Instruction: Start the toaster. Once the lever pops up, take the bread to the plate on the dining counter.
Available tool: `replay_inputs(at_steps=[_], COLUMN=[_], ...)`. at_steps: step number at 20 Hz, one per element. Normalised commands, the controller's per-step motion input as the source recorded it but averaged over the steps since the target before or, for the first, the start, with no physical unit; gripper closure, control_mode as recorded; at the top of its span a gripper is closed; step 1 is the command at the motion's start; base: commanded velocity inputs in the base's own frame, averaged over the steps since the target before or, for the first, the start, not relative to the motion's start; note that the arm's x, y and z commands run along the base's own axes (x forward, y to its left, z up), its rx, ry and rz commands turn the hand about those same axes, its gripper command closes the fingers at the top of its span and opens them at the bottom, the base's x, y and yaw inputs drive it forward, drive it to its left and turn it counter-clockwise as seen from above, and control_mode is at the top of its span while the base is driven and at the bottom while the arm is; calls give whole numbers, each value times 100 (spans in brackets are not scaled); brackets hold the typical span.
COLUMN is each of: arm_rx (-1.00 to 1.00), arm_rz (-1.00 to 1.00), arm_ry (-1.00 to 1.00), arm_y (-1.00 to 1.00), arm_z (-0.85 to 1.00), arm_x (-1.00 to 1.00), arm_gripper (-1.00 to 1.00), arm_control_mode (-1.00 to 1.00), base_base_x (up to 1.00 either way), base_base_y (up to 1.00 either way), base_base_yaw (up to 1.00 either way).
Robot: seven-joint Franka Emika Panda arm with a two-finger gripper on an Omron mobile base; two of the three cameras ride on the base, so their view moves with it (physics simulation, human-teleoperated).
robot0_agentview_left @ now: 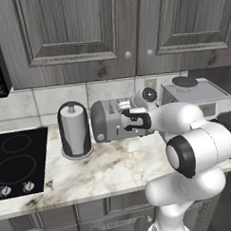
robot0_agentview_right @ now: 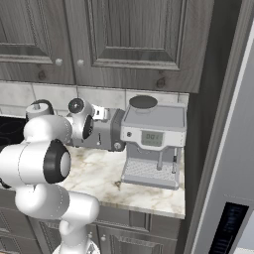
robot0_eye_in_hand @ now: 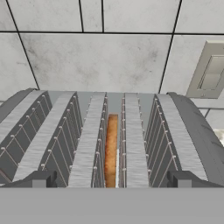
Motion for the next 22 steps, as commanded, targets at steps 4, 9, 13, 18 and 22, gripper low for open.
replay_inputs(at_steps=[4,9,13,18,22], arm_rx=[0,0,0,0,0], arm_rz=[0,0,0,0,0], arm_ry=[0,0,0,0,0], arm_y=[0,0,0,0,0], arm_z=[0,0,0,0,0], arm_x=[0,0,0,0,0], arm_gripper=[-100,-100,-100,-100,-100], arm_control_mode=[-100,-100,-100,-100,-100], base_base_x=[0,0,0,0,0], base_base_y=[0,0,0,0,0], base_base_yaw=[0,0,0,0,0])
